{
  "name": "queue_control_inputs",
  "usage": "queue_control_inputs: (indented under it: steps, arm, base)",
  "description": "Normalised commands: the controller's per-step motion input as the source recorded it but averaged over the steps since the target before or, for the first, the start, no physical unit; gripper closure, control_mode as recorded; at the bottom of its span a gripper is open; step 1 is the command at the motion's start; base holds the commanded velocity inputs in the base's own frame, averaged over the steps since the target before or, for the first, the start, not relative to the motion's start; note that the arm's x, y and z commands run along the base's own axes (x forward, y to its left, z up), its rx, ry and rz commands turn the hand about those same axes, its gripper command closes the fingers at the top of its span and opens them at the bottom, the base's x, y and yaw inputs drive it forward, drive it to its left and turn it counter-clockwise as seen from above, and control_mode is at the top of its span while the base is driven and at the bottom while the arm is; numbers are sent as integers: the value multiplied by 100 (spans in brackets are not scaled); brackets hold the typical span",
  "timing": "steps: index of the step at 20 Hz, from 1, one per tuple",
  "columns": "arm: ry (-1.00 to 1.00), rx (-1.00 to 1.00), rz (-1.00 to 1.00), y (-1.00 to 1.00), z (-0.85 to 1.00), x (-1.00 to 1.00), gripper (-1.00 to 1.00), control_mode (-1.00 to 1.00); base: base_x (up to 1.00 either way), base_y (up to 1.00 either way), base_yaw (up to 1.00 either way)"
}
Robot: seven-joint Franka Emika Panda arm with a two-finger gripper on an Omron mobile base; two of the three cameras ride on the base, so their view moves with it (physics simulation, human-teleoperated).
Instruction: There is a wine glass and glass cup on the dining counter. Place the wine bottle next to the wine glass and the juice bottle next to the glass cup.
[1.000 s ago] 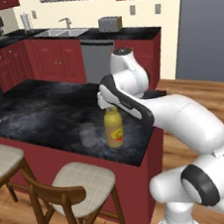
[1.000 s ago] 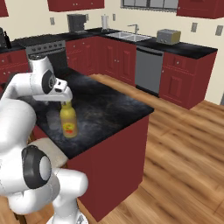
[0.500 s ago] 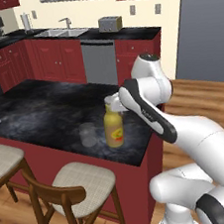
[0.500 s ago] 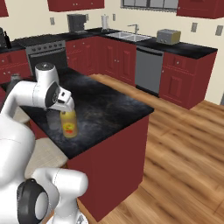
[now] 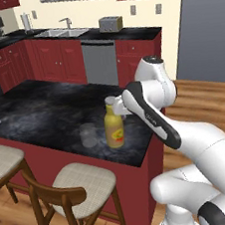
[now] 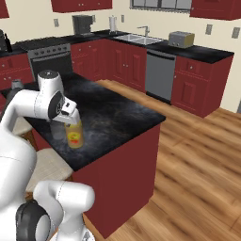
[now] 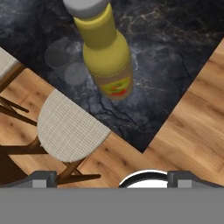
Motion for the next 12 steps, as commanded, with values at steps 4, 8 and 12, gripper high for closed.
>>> queue_control_inputs:
  steps: [4, 8, 12]
  arm:
    - [0, 0, 0, 0, 0, 0, -100, -100]
    - [0, 0, 0, 0, 0, 0, -100, -100]
    - [0, 0, 0, 0, 0, 0, -100, 100]
  base:
    - [0, 0, 0]
    - [0, 0, 0]
    - [-8, 0, 0]
